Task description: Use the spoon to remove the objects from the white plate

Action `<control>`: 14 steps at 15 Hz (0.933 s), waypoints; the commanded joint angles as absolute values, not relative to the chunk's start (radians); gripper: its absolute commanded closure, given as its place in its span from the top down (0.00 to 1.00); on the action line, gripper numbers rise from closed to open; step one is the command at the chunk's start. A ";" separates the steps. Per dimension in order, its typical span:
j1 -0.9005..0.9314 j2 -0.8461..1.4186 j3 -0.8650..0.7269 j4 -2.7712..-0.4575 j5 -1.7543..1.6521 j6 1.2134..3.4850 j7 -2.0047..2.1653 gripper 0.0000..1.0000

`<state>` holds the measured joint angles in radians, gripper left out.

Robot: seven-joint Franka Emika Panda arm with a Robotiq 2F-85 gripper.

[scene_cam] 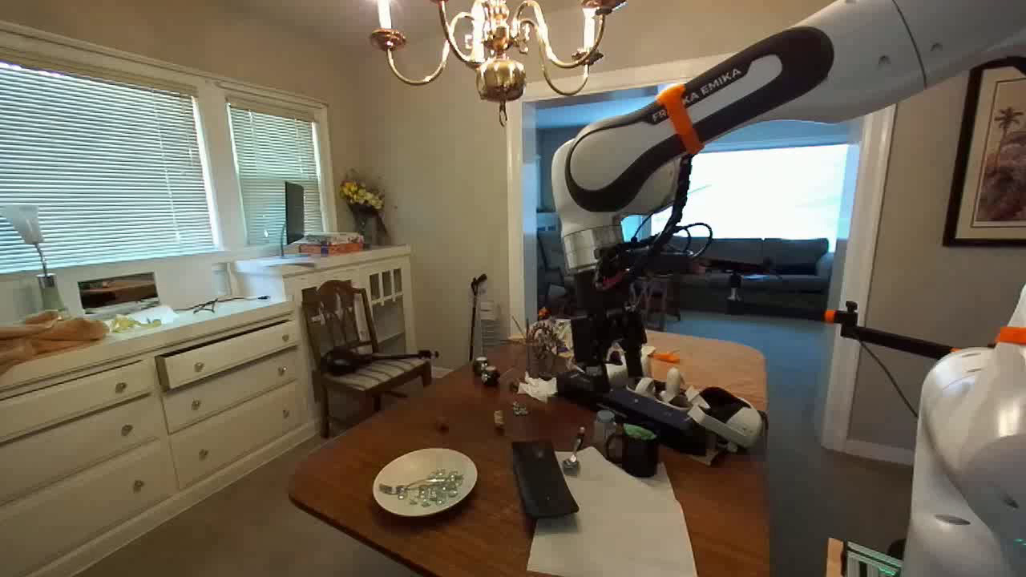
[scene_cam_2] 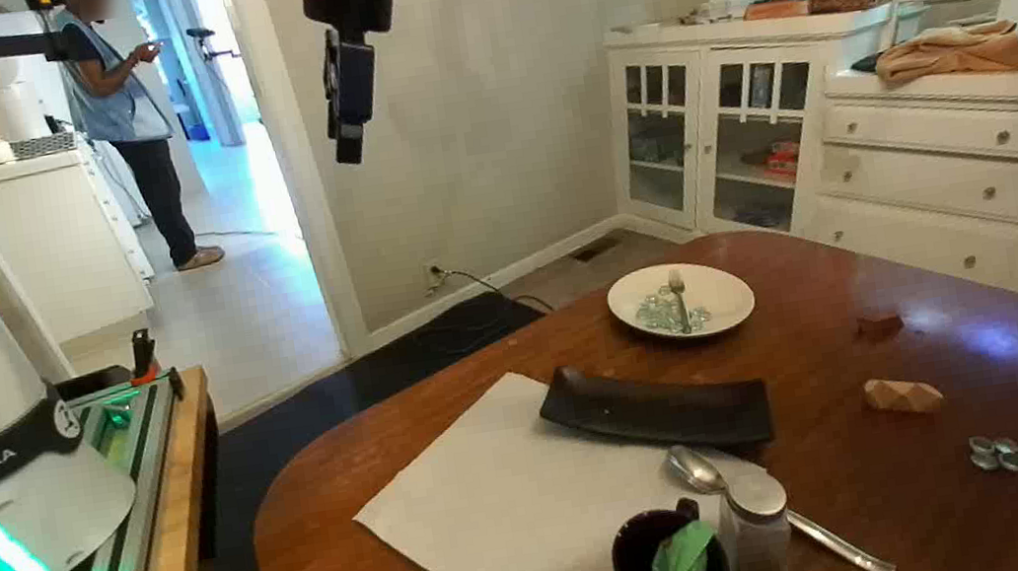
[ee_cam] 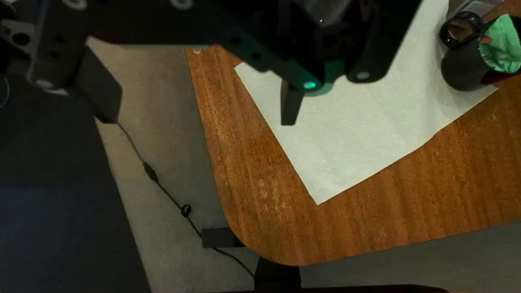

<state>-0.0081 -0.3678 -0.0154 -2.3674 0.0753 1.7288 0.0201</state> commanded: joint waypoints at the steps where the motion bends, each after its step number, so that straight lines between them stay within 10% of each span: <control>1: -0.010 -0.367 -0.014 -2.366 0.075 1.727 0.019 1.00; 14: -0.201 -0.010 -0.119 -2.228 -0.023 2.197 0.380 1.00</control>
<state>-0.1685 -0.1676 -0.0935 -2.3173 0.0218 2.1164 0.2832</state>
